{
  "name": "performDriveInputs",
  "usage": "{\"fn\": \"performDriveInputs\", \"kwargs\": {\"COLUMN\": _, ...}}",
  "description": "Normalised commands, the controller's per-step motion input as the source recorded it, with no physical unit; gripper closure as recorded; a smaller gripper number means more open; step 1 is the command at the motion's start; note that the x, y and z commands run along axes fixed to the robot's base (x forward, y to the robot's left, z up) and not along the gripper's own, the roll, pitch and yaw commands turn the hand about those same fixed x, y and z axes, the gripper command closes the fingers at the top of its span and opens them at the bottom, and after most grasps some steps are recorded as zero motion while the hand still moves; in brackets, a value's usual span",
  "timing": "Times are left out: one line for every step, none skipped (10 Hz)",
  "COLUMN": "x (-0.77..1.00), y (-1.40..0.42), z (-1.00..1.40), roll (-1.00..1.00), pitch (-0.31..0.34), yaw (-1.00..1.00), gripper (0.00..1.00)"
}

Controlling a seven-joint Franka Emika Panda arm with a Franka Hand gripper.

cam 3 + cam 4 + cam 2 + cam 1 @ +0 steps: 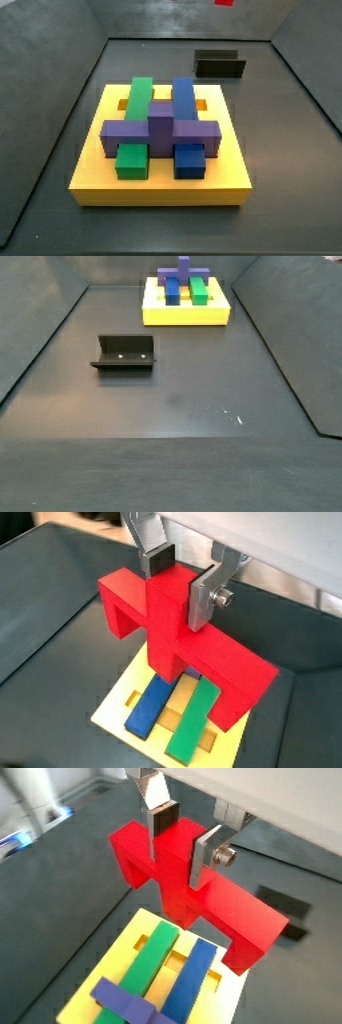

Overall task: Pick up the red object. Move up. Move to above the board. Insert the red object.
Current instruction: Move to above the board, then insert the red object.

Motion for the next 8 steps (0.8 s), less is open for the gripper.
{"fn": "performDriveInputs", "kwargs": {"x": 0.05, "y": -0.03, "z": 0.03, "roll": 0.08, "pitch": 0.174, "yaw": 0.84, "gripper": 1.00}}
{"fn": "performDriveInputs", "kwargs": {"x": 0.06, "y": -0.04, "z": 0.03, "roll": 0.08, "pitch": 0.163, "yaw": 0.58, "gripper": 1.00}}
{"fn": "performDriveInputs", "kwargs": {"x": 0.07, "y": -0.04, "z": 0.03, "roll": 0.08, "pitch": 0.149, "yaw": 0.31, "gripper": 1.00}}
{"fn": "performDriveInputs", "kwargs": {"x": 0.00, "y": 0.05, "z": -0.28, "roll": -0.33, "pitch": 0.000, "yaw": 0.07, "gripper": 1.00}}
{"fn": "performDriveInputs", "kwargs": {"x": 0.00, "y": 0.09, "z": -0.25, "roll": -0.45, "pitch": 0.000, "yaw": 0.05, "gripper": 1.00}}
{"fn": "performDriveInputs", "kwargs": {"x": 0.00, "y": 0.07, "z": -0.20, "roll": -0.47, "pitch": -0.004, "yaw": 0.03, "gripper": 1.00}}
{"fn": "performDriveInputs", "kwargs": {"x": 0.00, "y": 0.03, "z": -0.13, "roll": -0.50, "pitch": 0.000, "yaw": 0.08, "gripper": 1.00}}
{"fn": "performDriveInputs", "kwargs": {"x": 0.00, "y": 0.12, "z": -0.25, "roll": -0.46, "pitch": -0.001, "yaw": 0.06, "gripper": 1.00}}
